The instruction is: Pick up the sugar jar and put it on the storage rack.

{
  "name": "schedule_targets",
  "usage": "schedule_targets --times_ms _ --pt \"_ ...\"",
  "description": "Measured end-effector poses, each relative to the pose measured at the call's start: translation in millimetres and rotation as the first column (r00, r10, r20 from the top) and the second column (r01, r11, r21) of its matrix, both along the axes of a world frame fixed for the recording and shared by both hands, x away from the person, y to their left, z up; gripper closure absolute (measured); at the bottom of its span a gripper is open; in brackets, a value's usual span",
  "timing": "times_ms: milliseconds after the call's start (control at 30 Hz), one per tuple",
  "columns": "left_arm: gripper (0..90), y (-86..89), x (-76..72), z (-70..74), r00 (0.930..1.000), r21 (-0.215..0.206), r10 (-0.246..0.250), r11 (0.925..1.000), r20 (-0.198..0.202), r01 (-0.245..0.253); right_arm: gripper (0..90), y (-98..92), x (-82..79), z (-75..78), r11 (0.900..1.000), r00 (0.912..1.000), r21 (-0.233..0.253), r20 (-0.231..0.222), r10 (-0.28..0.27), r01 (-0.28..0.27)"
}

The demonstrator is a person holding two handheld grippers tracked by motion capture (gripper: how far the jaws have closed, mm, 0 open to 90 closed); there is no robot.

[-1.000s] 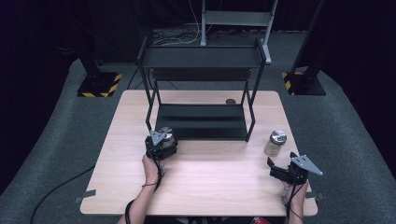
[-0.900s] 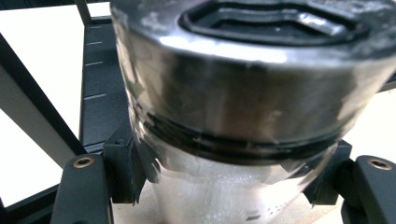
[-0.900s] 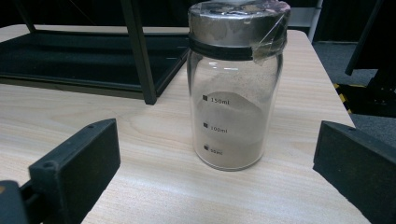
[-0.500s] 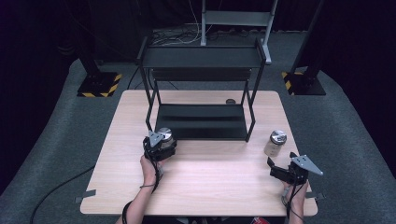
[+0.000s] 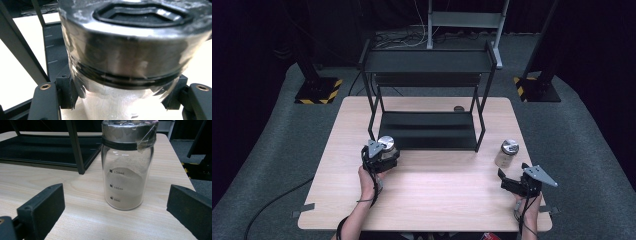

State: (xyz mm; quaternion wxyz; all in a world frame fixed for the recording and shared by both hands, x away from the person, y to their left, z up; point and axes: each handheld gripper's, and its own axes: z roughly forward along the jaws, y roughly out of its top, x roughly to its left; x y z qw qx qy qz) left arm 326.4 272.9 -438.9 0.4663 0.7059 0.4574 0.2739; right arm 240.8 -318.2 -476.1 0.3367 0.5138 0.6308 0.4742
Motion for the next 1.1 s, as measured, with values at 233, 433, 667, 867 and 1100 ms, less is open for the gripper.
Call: schedule_targets --times_ms 233,433,667,867,1100 --pt "30.2 3.8 -1.0 11.7 0.9997 0.004 -0.019 0.9998 0.016 0.019 0.6 -1.3 1.8 1.1 1.000 0.9999 0.000 -0.008 0.008 -0.008" --pt "30.2 4.3 -0.4 21.5 0.9992 0.004 -0.027 0.9996 0.031 0.027 0.7 -1.5 2.5 1.7 1.000 0.9999 0.001 -0.014 0.009 -0.009" --pt "30.2 5.6 1.0 32.5 0.9981 0.009 -0.044 0.9990 0.044 0.043 0.8 -1.3 4.1 3.2 1.000 0.9997 -0.003 -0.024 0.008 -0.008" --pt "30.2 10.0 2.3 39.2 0.9977 -0.002 -0.054 0.9985 0.040 0.055 0.9 -1.3 4.2 3.4 1.000 0.9997 -0.001 -0.025 0.008 -0.008" --pt "30.2 12.4 2.9 50.4 0.9963 0.009 -0.062 0.9980 0.060 0.062 1.0 -0.8 5.0 4.2 1.000 0.9995 -0.001 -0.031 0.005 -0.005"
